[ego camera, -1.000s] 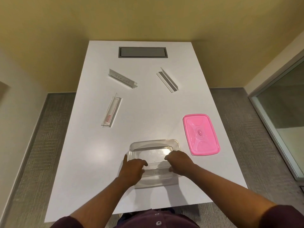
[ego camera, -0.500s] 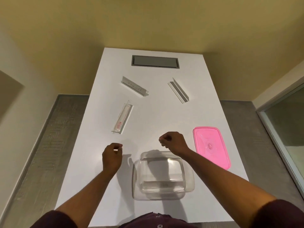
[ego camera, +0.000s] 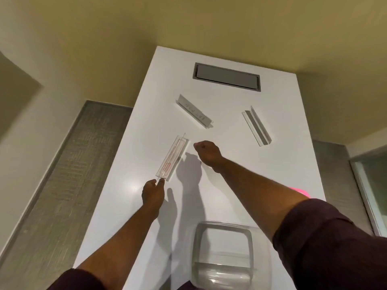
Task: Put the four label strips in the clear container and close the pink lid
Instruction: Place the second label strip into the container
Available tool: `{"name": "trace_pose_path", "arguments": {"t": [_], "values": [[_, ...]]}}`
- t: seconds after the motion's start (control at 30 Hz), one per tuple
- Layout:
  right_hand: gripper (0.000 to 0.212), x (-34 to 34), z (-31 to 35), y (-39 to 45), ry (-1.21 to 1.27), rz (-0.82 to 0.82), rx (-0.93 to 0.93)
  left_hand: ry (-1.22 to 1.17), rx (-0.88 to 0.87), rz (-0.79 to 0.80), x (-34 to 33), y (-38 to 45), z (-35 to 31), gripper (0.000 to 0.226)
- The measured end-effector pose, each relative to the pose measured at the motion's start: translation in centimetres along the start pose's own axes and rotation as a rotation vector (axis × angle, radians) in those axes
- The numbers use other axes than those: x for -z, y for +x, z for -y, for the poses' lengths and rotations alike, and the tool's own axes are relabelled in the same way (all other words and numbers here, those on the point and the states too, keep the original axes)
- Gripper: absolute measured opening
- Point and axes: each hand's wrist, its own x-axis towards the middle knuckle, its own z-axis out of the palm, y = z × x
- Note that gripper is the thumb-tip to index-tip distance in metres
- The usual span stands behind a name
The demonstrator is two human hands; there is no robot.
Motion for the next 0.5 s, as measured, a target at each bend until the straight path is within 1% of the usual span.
{"name": "trace_pose_path", "arguments": {"t": [0.07,0.13,0.17,0.2,0.23,0.27,0.3,0.33,0.4,0.5], "values": [[0.041,-0.9,0.8,2.5,-0.009,0.008,-0.014,-0.084,0.028,0.023,-1.1,0.4,-0.2,0.039],[0.037,-1.8,1.3,4.6,-0.05,0.039,-0.029,-0.156,0.058,0.038,-1.9,0.9,-0.3,0.03],[0.03,-2.1,1.4,5.4,-0.064,0.06,-0.035,-0.181,0.068,0.037,-2.2,1.2,-0.4,0.027],[0.017,-2.4,1.4,6.1,-0.053,0.088,-0.037,-0.201,0.07,0.031,-2.5,1.4,-0.5,0.026],[0.023,-2.5,1.3,6.7,-0.035,0.105,-0.039,-0.216,0.068,0.023,-2.7,1.5,-0.7,0.026],[0.042,-2.7,1.3,7.2,-0.02,0.124,-0.043,-0.226,0.068,0.013,-2.9,1.7,-0.7,0.027],[0.054,-2.8,1.3,7.6,-0.003,0.151,-0.057,-0.234,0.067,-0.001,-3.1,2.0,-0.8,0.027],[0.058,-2.9,1.2,8.0,0.001,0.183,-0.06,-0.236,0.064,-0.014,-3.2,2.2,-0.8,0.027],[0.057,-3.0,0.8,8.4,-0.007,0.21,-0.042,-0.216,0.057,-0.049,-3.3,2.3,-1.0,0.028],[0.046,-3.0,0.4,8.7,0.004,0.142,-0.018,-0.156,0.059,-0.133,-3.2,2.6,-1.0,0.02]]}}
